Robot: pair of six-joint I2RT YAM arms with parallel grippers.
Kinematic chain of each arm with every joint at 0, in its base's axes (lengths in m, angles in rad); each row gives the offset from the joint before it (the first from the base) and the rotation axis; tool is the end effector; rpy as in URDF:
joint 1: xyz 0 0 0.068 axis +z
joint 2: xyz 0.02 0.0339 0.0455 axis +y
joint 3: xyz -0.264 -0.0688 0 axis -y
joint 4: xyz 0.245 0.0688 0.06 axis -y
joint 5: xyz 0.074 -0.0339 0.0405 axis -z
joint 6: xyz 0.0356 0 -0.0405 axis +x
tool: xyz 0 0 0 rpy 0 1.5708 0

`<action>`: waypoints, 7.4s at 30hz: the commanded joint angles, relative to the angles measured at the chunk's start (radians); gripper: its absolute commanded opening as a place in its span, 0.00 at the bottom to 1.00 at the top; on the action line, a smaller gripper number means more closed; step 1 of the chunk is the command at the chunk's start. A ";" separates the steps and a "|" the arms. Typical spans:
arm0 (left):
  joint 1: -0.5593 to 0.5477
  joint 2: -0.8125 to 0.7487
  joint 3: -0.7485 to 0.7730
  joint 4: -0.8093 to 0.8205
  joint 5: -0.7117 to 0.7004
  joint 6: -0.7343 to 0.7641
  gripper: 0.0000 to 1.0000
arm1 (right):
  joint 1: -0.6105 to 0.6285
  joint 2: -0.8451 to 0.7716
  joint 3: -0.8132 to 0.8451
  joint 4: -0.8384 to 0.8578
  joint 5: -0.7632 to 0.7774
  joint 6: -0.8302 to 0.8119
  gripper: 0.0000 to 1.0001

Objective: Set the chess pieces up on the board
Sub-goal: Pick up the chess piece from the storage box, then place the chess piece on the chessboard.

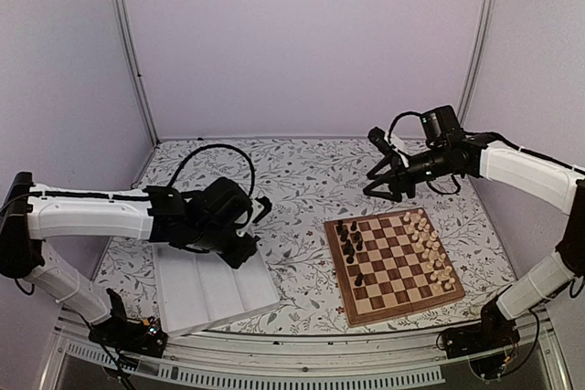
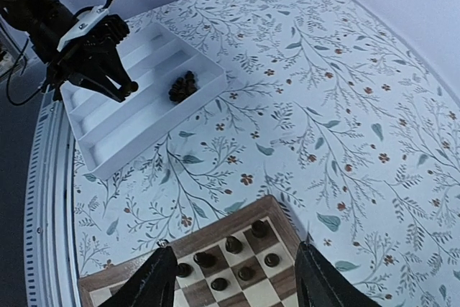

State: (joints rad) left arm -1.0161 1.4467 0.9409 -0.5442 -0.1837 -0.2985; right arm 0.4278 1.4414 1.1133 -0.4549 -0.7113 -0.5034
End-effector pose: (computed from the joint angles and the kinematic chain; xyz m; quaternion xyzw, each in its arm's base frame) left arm 0.1556 -0.2388 0.2147 0.3158 0.9092 -0.0865 0.2571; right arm 0.2713 0.1492 0.2819 -0.5080 0.7135 0.3077 0.3717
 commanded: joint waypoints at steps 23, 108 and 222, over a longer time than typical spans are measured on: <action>0.086 -0.135 -0.147 0.443 0.231 0.165 0.06 | 0.388 0.674 0.677 -0.213 -0.290 0.237 0.59; 0.415 -0.054 -0.040 0.341 0.377 0.214 0.00 | 0.530 -0.106 -0.237 -0.163 0.322 -0.215 0.01; 0.209 0.218 0.213 0.059 1.082 0.258 0.99 | 0.725 0.154 0.170 -0.122 0.613 -0.421 0.10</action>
State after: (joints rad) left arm -0.8284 1.7744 1.1740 -0.4957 0.9699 -0.0448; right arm 1.1923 1.6653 1.3155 -0.5774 0.0006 -0.9886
